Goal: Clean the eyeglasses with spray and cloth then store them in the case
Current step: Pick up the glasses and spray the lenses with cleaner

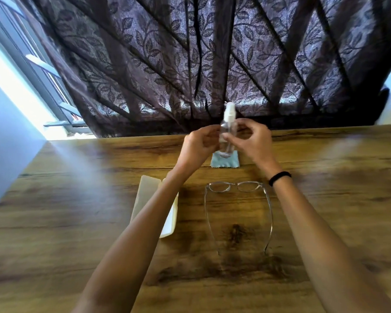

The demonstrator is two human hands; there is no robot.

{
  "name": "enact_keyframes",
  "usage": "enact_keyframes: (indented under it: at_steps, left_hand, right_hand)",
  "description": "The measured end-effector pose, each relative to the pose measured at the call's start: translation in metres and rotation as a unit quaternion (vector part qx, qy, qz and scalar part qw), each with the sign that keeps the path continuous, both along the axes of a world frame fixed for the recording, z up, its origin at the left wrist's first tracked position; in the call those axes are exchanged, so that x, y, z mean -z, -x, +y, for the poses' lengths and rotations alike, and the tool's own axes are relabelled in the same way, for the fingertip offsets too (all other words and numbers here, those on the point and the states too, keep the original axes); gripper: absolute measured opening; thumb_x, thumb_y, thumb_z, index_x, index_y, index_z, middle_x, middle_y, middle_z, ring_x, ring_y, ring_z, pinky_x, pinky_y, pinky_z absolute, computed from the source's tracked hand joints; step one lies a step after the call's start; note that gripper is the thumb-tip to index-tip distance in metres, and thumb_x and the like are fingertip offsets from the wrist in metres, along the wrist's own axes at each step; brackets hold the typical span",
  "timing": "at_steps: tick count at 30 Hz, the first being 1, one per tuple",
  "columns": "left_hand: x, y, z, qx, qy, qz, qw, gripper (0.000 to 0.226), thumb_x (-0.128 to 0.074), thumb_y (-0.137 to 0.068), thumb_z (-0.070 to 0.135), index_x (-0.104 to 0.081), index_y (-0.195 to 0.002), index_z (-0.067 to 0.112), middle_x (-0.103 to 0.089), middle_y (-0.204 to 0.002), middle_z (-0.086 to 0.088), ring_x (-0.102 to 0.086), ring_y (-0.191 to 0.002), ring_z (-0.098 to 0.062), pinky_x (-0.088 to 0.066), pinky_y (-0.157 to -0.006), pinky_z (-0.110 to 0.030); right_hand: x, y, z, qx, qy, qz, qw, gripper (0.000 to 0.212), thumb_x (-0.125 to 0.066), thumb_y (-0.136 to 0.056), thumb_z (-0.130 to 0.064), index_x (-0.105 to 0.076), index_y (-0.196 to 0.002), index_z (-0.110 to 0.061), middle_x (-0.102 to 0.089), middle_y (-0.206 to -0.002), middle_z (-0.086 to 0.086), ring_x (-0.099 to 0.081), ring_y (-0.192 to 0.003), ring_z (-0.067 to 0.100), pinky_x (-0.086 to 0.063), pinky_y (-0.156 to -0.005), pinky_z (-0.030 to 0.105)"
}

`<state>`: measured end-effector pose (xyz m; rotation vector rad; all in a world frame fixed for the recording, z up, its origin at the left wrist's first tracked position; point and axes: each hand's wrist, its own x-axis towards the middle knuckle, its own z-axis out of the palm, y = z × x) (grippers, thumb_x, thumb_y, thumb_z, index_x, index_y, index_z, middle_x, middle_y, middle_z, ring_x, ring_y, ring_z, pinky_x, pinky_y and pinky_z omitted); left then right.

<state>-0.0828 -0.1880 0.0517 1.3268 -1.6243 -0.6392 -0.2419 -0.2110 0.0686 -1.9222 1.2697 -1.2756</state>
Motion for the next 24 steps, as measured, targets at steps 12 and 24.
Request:
enact_keyframes:
  at_steps: [12,24]
  left_hand:
    - [0.022,0.001,0.051,0.065,0.085,-0.187,0.977,0.025,-0.069,-0.080,0.007,-0.069,-0.105,0.011,-0.071,-0.103,-0.002,-0.064,-0.082,-0.003,-0.056,-0.077,-0.025]
    - [0.023,0.123,0.084,0.229,0.107,-0.138,0.958,0.034,-0.072,-0.077,0.007,-0.065,-0.111,0.009,-0.071,-0.103,-0.006,-0.068,-0.091,-0.013,-0.052,-0.079,-0.019]
  right_hand:
    - [0.033,0.122,0.077,0.103,-0.088,-0.033,0.990,0.038,-0.078,-0.069,-0.020,-0.060,-0.101,-0.019,-0.064,-0.086,-0.008,-0.061,-0.077,0.006,-0.053,-0.070,0.012]
    - [0.044,0.140,0.129,0.139,-0.105,-0.097,0.980,0.037,-0.080,-0.067,-0.016,-0.063,-0.099,-0.021,-0.070,-0.088,-0.003,-0.067,-0.077,0.010,-0.055,-0.068,0.019]
